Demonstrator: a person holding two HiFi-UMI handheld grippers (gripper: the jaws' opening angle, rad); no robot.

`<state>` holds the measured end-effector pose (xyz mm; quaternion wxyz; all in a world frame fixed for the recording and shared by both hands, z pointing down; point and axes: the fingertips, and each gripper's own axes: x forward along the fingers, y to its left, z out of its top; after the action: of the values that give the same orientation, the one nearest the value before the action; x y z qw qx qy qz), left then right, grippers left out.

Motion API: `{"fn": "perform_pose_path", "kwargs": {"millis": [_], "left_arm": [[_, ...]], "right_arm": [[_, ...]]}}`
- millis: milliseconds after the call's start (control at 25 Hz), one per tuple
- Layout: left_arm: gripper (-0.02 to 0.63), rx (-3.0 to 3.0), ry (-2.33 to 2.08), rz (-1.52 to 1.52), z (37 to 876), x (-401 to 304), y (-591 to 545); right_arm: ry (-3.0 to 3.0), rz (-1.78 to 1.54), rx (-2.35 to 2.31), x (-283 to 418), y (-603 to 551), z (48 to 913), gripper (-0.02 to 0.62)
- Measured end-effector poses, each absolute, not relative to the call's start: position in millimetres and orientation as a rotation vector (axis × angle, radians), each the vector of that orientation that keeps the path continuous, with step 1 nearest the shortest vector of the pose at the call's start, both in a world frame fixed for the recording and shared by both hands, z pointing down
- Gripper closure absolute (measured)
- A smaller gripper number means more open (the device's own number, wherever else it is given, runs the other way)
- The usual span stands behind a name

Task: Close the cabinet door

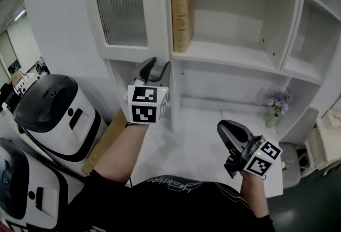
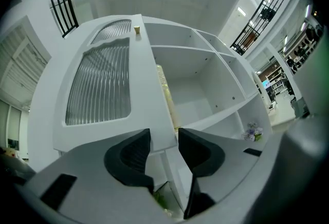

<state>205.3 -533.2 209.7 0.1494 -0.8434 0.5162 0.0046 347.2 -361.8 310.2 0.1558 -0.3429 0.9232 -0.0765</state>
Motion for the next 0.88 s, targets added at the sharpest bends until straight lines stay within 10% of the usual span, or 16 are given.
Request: {"fn": "perform_pose_path", "kwargs": {"millis": [880], "left_arm": [[0.408,-2.488,1.404,-0.009,210,219,-566]], "right_arm": [[2.631,-0.221,-1.049,354,-376,312,0.538]]}}
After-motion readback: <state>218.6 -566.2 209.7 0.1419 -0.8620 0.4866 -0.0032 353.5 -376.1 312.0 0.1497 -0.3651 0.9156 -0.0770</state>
